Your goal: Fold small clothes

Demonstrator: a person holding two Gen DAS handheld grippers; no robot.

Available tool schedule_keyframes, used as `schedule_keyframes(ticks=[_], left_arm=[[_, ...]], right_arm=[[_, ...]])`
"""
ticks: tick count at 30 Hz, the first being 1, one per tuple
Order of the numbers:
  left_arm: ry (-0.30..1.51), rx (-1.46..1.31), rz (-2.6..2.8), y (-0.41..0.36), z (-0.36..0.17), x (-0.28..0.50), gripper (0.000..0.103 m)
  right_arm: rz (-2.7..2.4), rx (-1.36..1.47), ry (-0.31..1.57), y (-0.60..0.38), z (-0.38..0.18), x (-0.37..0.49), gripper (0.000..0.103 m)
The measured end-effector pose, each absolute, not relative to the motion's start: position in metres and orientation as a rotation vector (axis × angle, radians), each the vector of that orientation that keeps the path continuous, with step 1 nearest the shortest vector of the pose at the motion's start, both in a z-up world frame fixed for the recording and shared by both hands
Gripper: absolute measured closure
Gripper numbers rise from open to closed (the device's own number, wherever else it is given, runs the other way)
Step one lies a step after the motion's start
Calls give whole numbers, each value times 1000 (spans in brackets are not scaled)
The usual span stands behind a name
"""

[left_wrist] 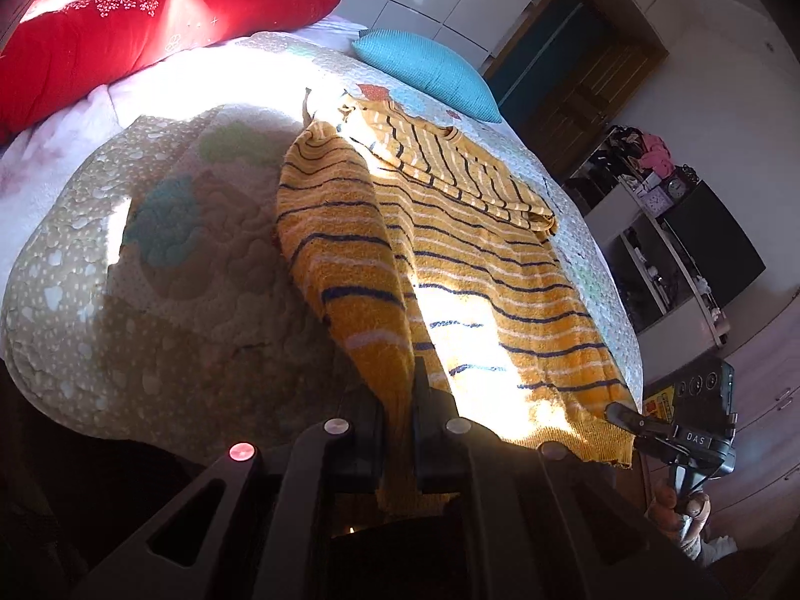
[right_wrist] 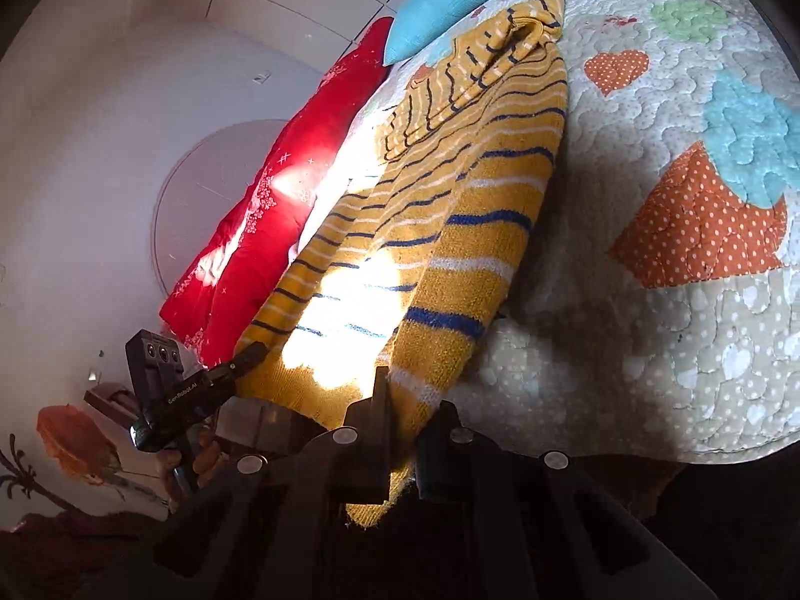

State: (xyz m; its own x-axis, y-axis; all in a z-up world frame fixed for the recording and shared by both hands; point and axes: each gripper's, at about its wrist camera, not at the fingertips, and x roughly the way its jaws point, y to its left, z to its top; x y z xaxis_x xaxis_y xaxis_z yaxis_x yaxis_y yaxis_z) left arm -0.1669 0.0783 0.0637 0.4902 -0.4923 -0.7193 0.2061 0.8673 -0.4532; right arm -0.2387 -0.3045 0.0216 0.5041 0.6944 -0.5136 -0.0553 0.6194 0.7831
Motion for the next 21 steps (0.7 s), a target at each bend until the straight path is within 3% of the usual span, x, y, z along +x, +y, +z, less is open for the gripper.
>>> schedule_keyframes(ticks=[4, 9, 15, 21], left_arm=[[989, -350, -412, 85, 56, -152, 95], [865, -372, -410, 87, 92, -106, 95], [814, -368, -395, 55, 128, 5, 95], [929, -289, -304, 9, 106, 127, 95]], right_arm=[[500, 779, 917, -311, 29, -225, 95], [496, 673, 817, -311, 75, -173, 95], [421, 609, 729, -320, 119, -61, 95], [267, 665, 793, -341, 96, 50, 95]])
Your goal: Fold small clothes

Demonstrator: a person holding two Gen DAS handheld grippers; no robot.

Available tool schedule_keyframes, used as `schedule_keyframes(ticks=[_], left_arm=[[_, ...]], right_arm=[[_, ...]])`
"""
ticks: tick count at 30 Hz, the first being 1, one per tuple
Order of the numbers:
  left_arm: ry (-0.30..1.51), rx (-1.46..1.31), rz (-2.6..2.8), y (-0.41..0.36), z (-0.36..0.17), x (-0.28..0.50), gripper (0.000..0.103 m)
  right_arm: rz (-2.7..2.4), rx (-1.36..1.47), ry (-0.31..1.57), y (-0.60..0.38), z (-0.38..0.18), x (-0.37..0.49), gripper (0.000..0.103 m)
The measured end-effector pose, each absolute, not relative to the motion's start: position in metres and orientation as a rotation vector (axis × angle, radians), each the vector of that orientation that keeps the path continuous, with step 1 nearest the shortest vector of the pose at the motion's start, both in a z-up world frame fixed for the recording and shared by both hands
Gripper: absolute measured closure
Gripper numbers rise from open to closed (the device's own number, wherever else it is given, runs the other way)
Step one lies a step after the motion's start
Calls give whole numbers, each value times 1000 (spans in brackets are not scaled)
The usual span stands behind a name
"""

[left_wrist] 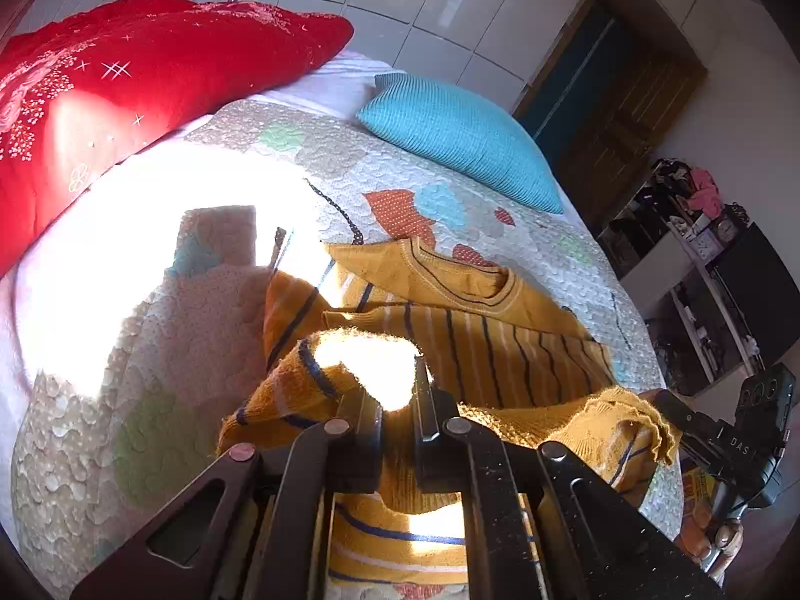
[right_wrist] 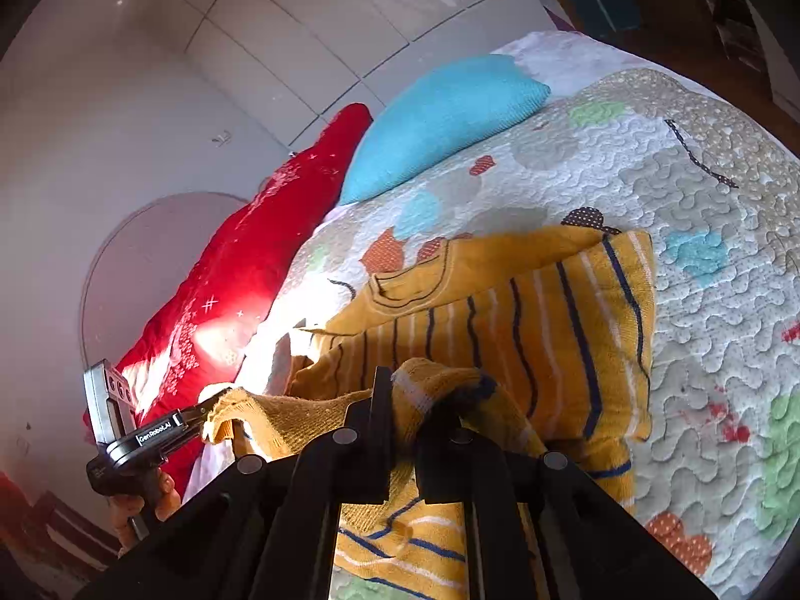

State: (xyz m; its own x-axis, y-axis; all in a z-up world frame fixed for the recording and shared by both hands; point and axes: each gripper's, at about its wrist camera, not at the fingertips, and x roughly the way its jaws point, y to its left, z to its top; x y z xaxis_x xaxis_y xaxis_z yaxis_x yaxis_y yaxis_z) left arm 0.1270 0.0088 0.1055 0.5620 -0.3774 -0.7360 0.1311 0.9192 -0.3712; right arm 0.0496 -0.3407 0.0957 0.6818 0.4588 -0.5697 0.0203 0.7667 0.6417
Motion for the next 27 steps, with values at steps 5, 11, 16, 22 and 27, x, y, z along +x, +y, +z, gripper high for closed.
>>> schedule_keyframes(ticks=[5, 11, 16, 22, 27], left_arm=[[1047, -348, -285, 4, 64, 178, 94], [1058, -613, -354, 26, 53, 206, 74], [1020, -768, -322, 48, 50, 218, 49], [1029, -642, -246, 65, 58, 216, 47], [1038, -396, -263, 60, 62, 180, 46]], right_arm=[[245, 846, 873, -368, 49, 94, 90], [259, 1170, 809, -408, 14, 122, 53], [174, 1223, 764, -423, 8, 137, 34], [105, 1109, 785, -432, 26, 143, 33], [110, 844, 804, -409, 68, 118, 33]])
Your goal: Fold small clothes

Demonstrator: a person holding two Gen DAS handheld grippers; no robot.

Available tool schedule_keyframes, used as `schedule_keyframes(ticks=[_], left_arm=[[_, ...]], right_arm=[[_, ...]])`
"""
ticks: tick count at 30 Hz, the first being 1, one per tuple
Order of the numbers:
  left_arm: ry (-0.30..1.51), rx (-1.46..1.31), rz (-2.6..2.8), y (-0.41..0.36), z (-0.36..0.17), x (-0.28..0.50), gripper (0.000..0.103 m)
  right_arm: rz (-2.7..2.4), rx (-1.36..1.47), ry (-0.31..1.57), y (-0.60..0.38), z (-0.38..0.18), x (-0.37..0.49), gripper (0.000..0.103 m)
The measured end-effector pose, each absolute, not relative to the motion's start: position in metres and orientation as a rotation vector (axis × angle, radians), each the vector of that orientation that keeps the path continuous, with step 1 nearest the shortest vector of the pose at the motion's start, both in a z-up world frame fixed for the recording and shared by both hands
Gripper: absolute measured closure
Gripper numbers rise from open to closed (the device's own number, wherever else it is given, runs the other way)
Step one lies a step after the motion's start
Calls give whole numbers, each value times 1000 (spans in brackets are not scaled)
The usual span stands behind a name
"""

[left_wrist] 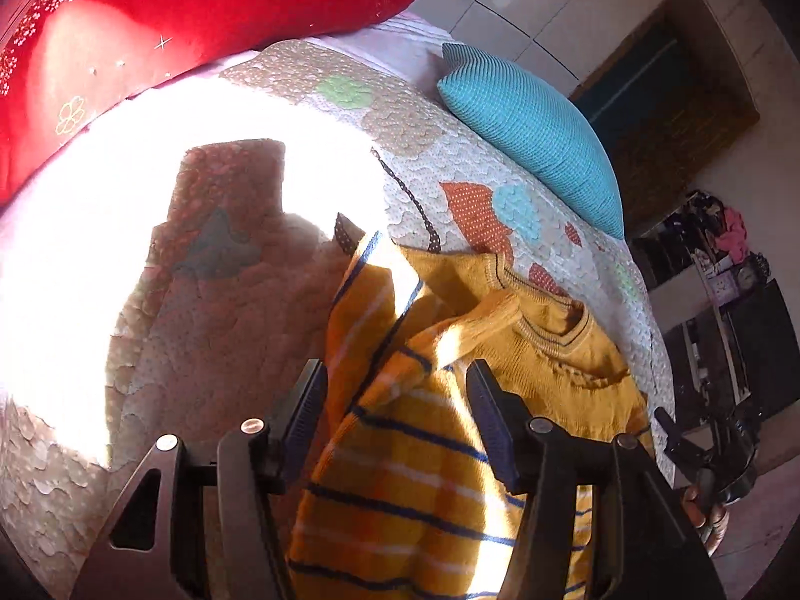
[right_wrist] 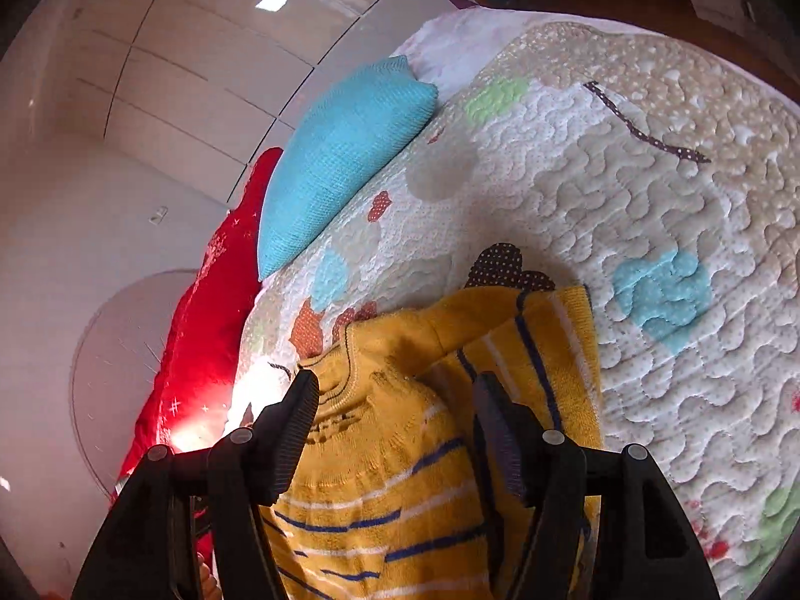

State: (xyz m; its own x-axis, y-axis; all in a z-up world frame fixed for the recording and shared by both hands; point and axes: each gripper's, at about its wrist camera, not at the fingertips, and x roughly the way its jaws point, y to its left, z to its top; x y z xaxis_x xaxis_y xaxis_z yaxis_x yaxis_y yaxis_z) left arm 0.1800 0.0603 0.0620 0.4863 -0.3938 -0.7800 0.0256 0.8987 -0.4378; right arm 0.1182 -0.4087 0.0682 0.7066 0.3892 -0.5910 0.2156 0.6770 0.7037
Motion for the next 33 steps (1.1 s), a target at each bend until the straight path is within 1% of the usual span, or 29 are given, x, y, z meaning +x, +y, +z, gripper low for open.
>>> schedule_keyframes(ticks=[5, 9, 11, 12, 13, 14, 15, 20, 25, 30, 33], left_arm=[[1021, -210, -179, 61, 47, 133, 46], [1015, -135, -41, 70, 16, 111, 47], [951, -150, -48, 75, 9, 101, 46], [922, -153, -49, 77, 8, 97, 45], [903, -157, -53, 78, 7, 95, 45], [891, -167, -58, 80, 6, 93, 45], [888, -187, -67, 83, 5, 93, 44], [865, -318, -125, 102, 1, 92, 44], [842, -403, -169, 112, -2, 88, 44], [840, -419, -179, 111, -2, 88, 44], [841, -423, -180, 111, -2, 89, 44]], right_arm=[[187, 712, 822, -364, 98, 100, 33], [252, 586, 894, -301, 97, 106, 33], [262, 473, 923, -261, 94, 109, 34], [268, 424, 934, -242, 91, 113, 37], [281, 386, 947, -222, 89, 116, 48], [294, 351, 964, -203, 85, 123, 57], [303, 318, 978, -186, 80, 131, 58], [248, 125, 1021, -112, 53, 185, 58], [180, 4, 1075, -67, 30, 238, 57], [143, -159, 1087, -28, 19, 266, 56], [129, -130, 1082, -33, 24, 271, 56]])
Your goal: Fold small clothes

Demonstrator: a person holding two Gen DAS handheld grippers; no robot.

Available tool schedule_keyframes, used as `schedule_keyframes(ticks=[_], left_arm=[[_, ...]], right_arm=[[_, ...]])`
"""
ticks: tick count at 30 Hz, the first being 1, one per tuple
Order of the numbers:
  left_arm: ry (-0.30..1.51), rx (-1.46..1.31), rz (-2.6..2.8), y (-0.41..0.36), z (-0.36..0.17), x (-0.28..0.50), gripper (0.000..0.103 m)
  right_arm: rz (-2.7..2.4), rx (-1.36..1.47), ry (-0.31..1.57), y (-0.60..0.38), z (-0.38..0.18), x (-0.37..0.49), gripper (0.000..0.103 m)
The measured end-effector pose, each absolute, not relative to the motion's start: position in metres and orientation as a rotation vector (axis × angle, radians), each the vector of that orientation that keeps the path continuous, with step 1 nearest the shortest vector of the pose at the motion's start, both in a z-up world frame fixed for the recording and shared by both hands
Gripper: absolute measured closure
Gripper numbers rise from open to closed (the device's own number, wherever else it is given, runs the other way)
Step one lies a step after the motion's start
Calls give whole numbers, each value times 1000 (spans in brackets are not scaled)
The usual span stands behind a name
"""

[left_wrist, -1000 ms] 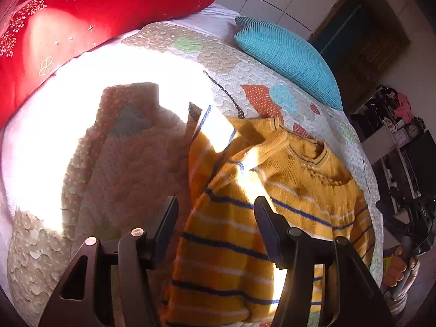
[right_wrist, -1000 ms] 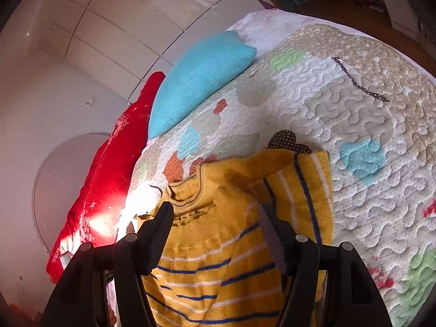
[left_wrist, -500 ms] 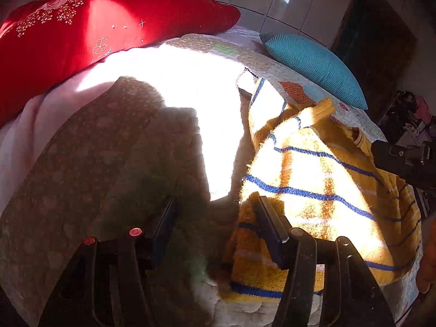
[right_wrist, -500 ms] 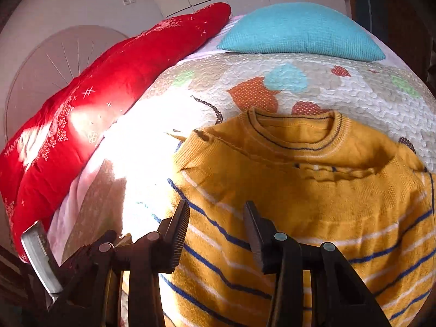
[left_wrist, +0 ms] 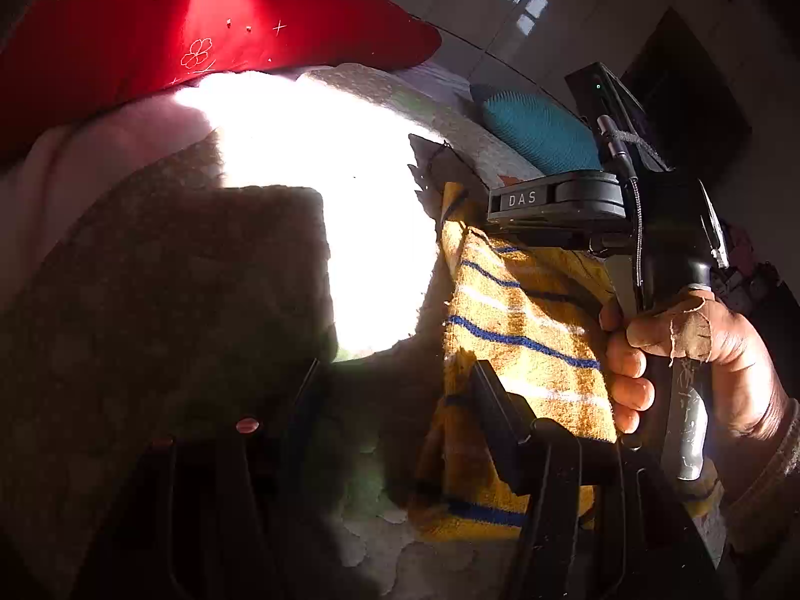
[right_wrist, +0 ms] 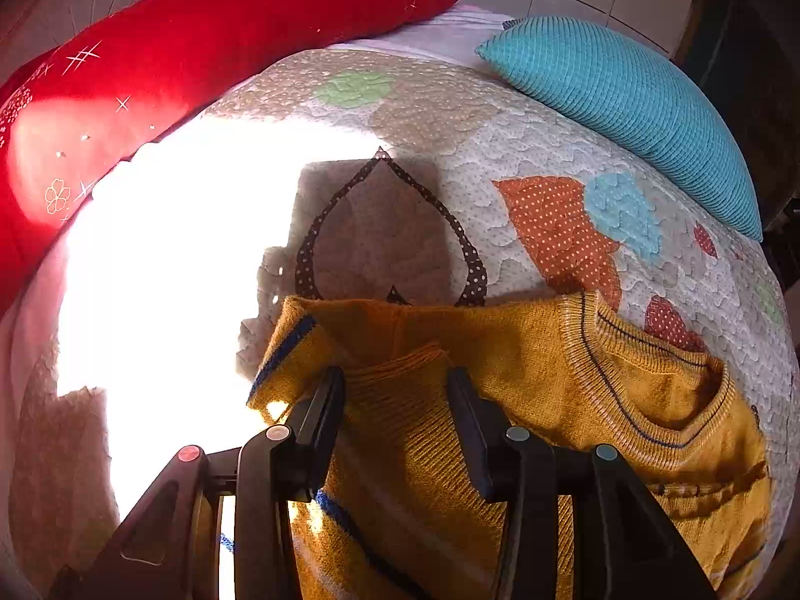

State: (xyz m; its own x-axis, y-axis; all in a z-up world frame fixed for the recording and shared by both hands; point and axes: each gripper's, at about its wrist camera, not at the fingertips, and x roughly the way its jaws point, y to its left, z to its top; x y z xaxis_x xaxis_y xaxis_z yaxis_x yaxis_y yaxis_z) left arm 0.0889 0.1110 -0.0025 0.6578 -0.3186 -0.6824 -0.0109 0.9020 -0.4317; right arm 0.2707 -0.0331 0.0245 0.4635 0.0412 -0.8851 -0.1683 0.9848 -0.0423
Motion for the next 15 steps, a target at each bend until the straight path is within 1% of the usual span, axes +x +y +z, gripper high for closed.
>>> schedule_keyframes(ticks=[3, 7, 11, 15], left_arm=[[841, -430, -183, 112, -2, 88, 44], [839, -466, -199, 118, -4, 90, 43], [839, -478, -201, 121, -5, 91, 43], [842, -462, -192, 119, -4, 89, 43]], right_arm=[[151, -10, 1040, -58, 49, 255, 56], [181, 66, 1007, -107, 74, 204, 51], [95, 85, 992, -182, 79, 142, 51], [-81, 238, 969, -289, 72, 87, 51]])
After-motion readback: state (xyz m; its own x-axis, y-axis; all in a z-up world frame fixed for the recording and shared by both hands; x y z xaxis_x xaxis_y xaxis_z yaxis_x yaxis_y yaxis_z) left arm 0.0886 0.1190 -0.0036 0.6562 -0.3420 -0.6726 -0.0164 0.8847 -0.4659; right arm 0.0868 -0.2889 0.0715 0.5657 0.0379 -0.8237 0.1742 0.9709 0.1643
